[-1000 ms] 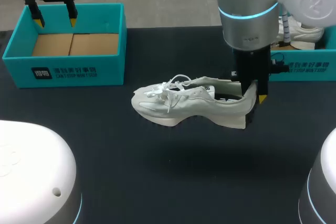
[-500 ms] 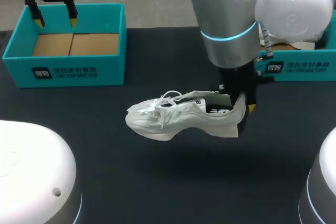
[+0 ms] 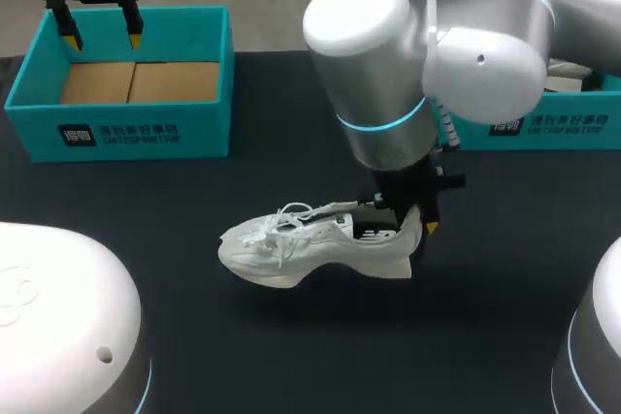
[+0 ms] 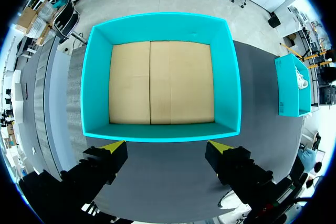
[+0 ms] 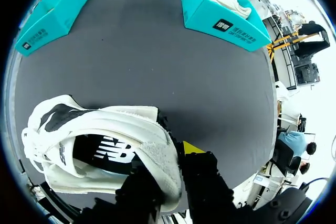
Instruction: Take the shoe out of the shoebox, open the shoe tongue, remove and reinsert the insole, then place the shoe into the shoebox
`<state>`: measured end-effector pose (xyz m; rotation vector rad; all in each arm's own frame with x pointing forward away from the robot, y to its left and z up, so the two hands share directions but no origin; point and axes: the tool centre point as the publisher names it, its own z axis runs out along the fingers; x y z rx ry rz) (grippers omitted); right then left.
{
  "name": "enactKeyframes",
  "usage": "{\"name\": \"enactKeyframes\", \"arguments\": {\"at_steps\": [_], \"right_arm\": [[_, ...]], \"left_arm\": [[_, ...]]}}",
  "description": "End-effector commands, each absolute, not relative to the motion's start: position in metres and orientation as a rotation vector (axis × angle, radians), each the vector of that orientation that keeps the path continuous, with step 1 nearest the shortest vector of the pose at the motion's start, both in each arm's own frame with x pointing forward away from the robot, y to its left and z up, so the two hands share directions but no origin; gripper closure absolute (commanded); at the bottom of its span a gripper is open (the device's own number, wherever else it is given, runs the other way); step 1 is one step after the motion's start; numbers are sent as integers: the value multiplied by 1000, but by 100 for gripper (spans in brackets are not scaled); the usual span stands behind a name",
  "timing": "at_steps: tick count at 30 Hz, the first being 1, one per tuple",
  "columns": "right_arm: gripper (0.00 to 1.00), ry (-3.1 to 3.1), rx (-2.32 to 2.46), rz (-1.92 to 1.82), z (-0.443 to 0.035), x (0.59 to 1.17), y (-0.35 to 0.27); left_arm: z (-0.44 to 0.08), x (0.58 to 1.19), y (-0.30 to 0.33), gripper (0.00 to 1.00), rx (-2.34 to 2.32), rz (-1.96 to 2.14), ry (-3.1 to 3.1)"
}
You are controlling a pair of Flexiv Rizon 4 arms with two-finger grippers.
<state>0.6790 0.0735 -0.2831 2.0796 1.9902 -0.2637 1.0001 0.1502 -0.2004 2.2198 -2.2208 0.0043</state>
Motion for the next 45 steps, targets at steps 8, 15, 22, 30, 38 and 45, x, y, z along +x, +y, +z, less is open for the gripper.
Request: {"name": "enactKeyframes", "arguments": {"at_steps": [8,15,22,30,38,45], "right_arm": [[100,2000,2070,-264,-336,687,82],[100,2006,2060,-251,-353,698,81],[100,2022,2077,-233,-369,702,79],[100,2016,2071,-209,-379,705,74],[61,2013,2107,-211,-373,702,68],[0,2038,2083,-160,-343,699,71]], "left_arm": [[-200,1000,150,0,2220,2,-2221],[-200,1000,150,0,2220,2,-2221],[-200,1000,150,0,2220,2,-2221],[-200,1000,150,0,2220,2,-2221],[-200,1000,150,0,2220,2,-2221],[-200,1000,150,0,2220,2,-2221]]}}
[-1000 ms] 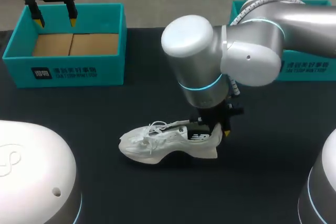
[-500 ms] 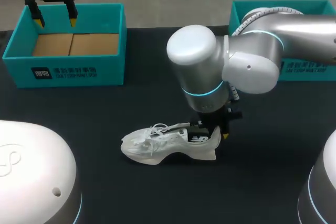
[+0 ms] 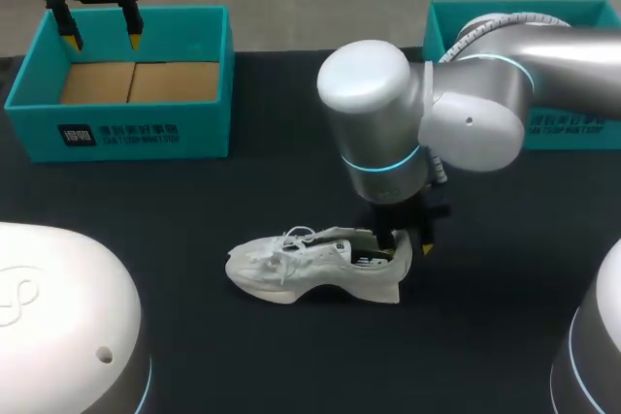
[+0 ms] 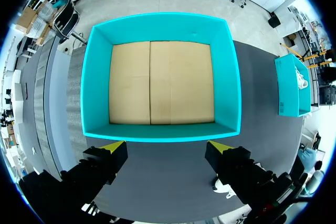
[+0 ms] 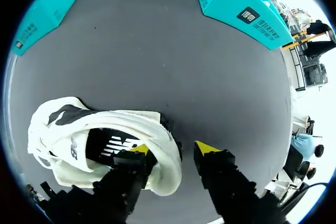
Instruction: Take the shoe out of the shoebox, open the shoe tongue, remove and reinsert the insole, then place the shoe into the shoebox
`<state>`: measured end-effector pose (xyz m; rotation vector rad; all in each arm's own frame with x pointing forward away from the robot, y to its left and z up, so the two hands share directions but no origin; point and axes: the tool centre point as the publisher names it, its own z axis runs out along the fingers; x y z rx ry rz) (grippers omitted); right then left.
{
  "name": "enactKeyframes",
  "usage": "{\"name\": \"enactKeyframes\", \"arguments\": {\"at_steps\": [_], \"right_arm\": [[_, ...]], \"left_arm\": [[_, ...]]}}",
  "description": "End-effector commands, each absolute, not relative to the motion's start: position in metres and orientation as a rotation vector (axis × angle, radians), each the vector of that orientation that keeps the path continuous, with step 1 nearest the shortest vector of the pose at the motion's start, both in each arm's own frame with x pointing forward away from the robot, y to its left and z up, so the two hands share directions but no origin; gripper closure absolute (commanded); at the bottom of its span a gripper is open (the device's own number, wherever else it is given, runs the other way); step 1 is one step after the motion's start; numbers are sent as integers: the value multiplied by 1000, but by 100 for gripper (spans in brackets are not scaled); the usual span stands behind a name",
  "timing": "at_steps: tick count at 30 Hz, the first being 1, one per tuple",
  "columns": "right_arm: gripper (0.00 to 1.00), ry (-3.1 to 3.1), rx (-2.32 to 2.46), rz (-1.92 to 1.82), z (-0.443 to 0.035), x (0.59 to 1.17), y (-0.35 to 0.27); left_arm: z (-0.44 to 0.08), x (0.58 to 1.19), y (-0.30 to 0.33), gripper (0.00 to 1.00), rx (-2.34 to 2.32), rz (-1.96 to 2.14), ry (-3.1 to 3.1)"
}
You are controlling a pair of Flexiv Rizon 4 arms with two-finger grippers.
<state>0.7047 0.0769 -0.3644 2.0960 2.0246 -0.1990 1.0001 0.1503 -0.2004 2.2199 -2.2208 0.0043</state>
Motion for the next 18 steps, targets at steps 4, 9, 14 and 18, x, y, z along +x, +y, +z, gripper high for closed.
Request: {"name": "enactKeyframes", "arguments": {"at_steps": [4,9,14,18], "right_arm": [[0,2080,2029,-89,-317,698,79],[0,2243,1857,84,-278,699,85],[0,2460,1512,203,-246,703,88],[0,2665,1162,340,-224,707,82]], "left_arm": [[-200,1000,150,0,2220,2,-2221],[-200,1000,150,0,2220,2,-2221],[-200,1000,150,0,2220,2,-2221],[-200,1000,150,0,2220,2,-2221]]}}
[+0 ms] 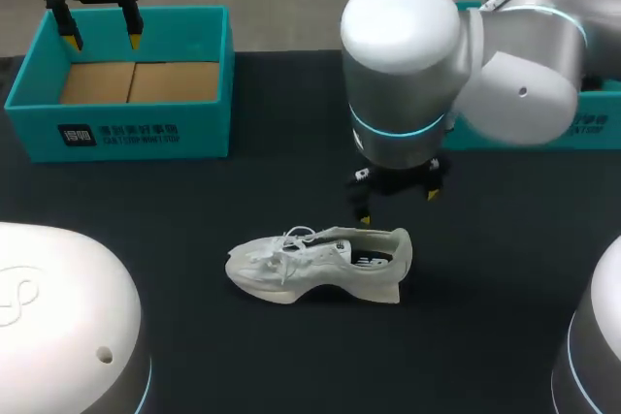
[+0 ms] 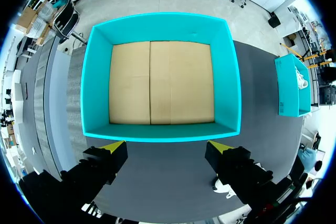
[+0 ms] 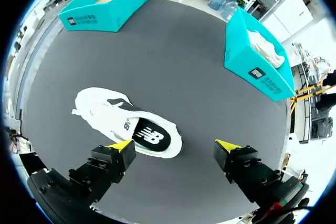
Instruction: Take the shoe out of the shoebox, open the shoe tongue, remove and reinsert the insole, then place the shoe into the shoebox
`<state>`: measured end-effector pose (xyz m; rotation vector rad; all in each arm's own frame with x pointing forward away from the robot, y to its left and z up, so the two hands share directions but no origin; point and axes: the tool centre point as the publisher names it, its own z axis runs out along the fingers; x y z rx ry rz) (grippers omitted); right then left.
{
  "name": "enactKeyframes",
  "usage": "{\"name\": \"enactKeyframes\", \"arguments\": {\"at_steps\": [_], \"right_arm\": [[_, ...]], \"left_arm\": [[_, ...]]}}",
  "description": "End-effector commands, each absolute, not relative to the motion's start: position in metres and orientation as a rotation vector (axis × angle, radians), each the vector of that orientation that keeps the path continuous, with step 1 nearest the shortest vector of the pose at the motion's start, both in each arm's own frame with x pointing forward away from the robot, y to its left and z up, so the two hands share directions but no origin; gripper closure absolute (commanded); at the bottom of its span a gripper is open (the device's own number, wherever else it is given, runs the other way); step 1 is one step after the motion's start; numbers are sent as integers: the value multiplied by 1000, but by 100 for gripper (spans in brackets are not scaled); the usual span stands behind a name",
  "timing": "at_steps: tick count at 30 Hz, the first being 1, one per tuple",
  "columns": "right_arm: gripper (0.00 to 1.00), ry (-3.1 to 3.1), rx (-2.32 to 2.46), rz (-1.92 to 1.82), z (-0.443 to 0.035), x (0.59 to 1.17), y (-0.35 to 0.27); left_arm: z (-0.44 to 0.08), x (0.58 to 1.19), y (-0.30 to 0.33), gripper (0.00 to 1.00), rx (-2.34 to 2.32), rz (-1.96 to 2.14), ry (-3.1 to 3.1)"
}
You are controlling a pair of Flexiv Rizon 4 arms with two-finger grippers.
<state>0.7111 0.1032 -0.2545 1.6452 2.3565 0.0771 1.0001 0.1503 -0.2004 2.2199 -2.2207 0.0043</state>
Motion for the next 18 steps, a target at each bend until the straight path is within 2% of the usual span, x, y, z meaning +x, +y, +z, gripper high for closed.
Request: {"name": "enactKeyframes", "arguments": {"at_steps": [1,3,18], "right_arm": [[0,2698,1070,365,-220,707,80],[0,2781,870,445,-210,707,73],[0,2781,870,445,-210,707,73]], "left_arm": [[-200,1000,150,0,2220,2,-2221],[-200,1000,150,0,2220,2,-2221],[-200,1000,150,0,2220,2,-2221]]}}
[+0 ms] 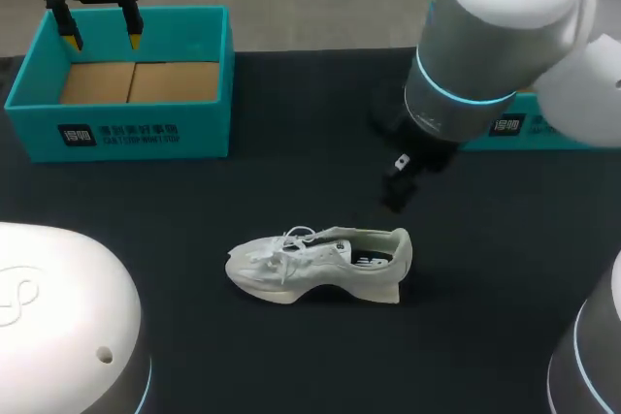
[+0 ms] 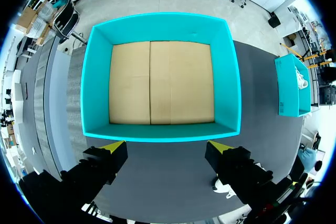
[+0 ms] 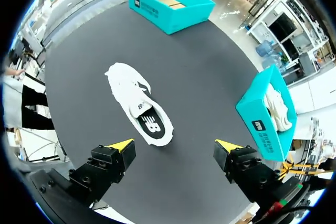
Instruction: Take the shoe out of the shoebox, open the shoe tongue, remove and reinsert the insole, then place the shoe into the shoebox
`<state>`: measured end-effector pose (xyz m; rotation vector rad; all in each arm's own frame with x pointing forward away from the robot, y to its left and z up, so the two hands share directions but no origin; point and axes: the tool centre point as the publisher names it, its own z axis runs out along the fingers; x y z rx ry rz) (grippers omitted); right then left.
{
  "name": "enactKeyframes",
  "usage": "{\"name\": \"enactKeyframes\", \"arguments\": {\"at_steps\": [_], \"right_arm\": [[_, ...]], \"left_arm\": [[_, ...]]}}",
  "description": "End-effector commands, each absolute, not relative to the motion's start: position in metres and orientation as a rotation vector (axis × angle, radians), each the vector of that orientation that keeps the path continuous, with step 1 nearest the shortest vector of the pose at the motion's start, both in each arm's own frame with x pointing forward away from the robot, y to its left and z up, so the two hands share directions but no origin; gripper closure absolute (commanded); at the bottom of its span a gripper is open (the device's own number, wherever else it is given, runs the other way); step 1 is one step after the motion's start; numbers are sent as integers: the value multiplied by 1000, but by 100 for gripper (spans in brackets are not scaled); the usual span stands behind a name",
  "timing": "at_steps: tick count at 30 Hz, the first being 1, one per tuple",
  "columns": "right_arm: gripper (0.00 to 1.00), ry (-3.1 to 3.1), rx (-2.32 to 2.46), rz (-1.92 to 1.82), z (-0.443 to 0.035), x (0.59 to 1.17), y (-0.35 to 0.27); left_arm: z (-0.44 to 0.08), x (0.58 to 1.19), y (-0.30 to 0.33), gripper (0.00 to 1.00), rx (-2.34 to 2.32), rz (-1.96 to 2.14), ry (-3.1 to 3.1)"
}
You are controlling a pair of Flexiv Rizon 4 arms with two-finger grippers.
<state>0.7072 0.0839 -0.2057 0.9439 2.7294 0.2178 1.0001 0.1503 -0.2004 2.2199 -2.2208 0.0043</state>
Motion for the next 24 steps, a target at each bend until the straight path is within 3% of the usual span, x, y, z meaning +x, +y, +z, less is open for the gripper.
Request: {"name": "enactKeyframes", "arguments": {"at_steps": [1,8,13,24], "right_arm": [[0,2781,870,445,-210,707,73],[0,2778,860,525,-210,706,70],[0,2757,587,822,-212,698,55],[0,2780,77,1034,-230,687,36]], "left_arm": [[-200,1000,150,0,2220,2,-2221],[-200,1000,150,0,2220,2,-2221],[-200,1000,150,0,2220,2,-2221],[-200,1000,150,0,2220,2,-2221]]}}
